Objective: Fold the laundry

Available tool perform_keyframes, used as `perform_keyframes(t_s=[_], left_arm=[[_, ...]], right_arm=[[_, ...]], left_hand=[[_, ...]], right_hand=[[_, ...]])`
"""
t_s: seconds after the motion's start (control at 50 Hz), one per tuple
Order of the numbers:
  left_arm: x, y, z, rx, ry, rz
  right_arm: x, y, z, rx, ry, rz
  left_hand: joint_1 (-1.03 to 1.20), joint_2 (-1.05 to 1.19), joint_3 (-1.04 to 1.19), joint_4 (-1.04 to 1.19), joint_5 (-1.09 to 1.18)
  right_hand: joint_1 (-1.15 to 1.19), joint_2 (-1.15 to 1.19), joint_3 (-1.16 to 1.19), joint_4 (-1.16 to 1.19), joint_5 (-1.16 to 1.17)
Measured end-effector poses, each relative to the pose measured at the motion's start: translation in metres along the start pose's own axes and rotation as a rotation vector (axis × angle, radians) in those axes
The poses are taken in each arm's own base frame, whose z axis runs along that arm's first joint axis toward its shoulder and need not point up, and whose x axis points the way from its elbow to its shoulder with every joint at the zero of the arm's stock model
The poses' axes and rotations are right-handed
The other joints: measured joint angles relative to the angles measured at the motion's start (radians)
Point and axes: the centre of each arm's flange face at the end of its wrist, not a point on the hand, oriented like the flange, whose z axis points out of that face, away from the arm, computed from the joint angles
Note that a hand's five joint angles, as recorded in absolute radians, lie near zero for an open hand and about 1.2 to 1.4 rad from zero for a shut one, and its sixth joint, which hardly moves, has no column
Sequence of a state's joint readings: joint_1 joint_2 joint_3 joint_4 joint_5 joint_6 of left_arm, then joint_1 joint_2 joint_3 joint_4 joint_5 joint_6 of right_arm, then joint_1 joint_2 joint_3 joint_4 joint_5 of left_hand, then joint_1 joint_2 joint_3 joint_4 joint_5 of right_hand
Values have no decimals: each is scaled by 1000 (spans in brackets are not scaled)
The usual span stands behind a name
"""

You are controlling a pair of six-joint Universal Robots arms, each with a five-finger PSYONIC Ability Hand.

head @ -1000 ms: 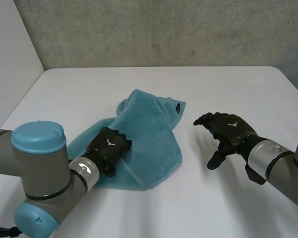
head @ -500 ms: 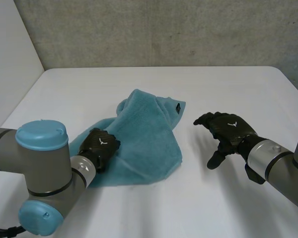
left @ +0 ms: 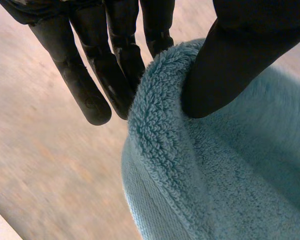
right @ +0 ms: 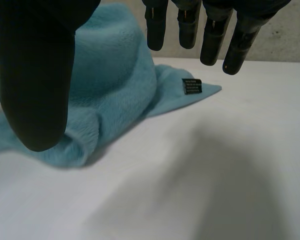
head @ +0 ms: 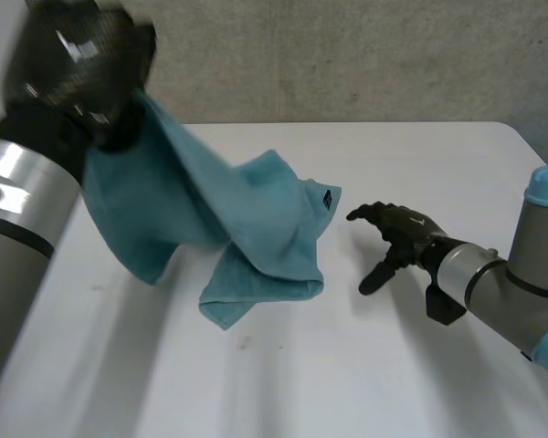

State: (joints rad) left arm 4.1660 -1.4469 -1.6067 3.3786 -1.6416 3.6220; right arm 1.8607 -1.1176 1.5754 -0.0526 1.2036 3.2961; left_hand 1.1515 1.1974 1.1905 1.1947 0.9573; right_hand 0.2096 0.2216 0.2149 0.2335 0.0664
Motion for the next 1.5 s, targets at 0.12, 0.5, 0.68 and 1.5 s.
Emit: perform_keyframes(t_s=[0.12,0.5,0.68,1.5], left_arm=[[-13,-37,0,110,-35,-42],[-8,-70,-6,202,-17,-87],[-13,-68,-5,185,-58,-89],[10,194,16,-552,-28,-133]], right_arm=[[-13,-5,16,19,-52,139],[-97,30,43,-3,-206,254],[-86,34,65,112,-98,228],[-35,-57,-12,-159,43,-771]], left_hand=[[0,1,0,0,0],[0,2,2,1,0],[0,2,2,1,0],[0,3,3,1,0]], right_hand=[[0,0,0,0,0],[0,0,0,0,0],[773,946,941,927,890],[773,959,971,959,917]])
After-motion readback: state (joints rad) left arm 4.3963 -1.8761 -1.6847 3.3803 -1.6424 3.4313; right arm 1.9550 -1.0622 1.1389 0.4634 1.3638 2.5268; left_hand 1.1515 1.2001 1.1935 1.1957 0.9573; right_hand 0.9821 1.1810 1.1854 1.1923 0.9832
